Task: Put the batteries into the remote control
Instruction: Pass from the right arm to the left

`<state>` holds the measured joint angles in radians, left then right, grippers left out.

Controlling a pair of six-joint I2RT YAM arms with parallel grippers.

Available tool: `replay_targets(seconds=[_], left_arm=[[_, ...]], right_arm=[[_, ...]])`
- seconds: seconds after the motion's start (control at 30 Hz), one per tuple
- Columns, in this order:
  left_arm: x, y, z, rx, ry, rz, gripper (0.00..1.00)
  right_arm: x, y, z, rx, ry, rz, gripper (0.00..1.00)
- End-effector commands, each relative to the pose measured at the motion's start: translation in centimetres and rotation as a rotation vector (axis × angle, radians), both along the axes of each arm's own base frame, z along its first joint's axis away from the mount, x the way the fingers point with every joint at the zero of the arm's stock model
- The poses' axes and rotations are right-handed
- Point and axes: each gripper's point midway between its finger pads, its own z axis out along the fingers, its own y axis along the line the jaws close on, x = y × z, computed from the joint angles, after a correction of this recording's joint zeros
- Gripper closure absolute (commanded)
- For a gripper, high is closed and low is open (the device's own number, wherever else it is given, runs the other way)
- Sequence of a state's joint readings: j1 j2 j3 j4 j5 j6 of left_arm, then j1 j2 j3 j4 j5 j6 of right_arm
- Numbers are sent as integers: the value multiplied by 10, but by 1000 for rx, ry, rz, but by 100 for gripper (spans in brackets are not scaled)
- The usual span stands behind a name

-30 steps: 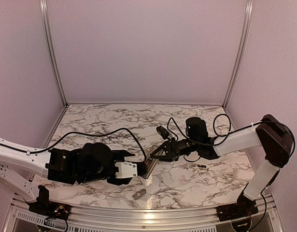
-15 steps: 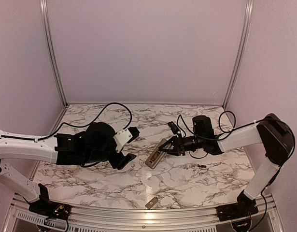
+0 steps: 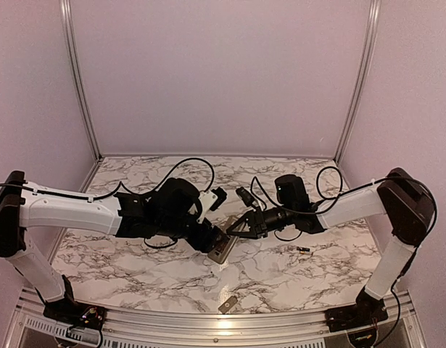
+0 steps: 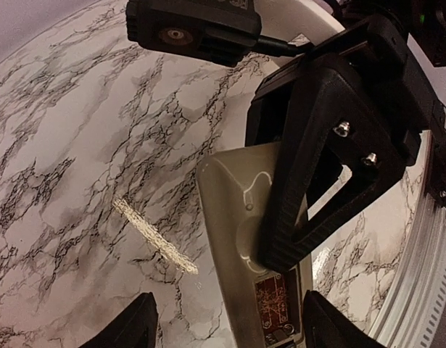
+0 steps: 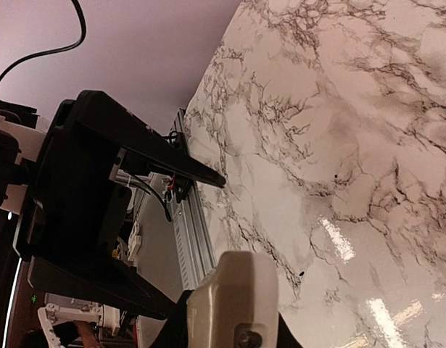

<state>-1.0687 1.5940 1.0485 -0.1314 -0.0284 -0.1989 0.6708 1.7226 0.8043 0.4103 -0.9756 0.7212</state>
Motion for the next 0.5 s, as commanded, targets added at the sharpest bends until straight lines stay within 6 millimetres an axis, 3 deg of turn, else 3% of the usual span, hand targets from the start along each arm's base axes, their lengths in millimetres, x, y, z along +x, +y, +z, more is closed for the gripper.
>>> replay_targets(seconds=[0.0, 0.33, 0.47], left_arm=[[-6, -13, -2, -34, 65, -23, 32], [-16, -15, -21, -22, 145, -41, 57], [-18, -12, -25, -17, 158, -37, 58]], right_arm=[[-6, 12, 12, 35, -46, 69, 100], [-14, 12, 15, 43, -67, 109, 100], [-16, 10, 18, 48, -79, 119, 100]])
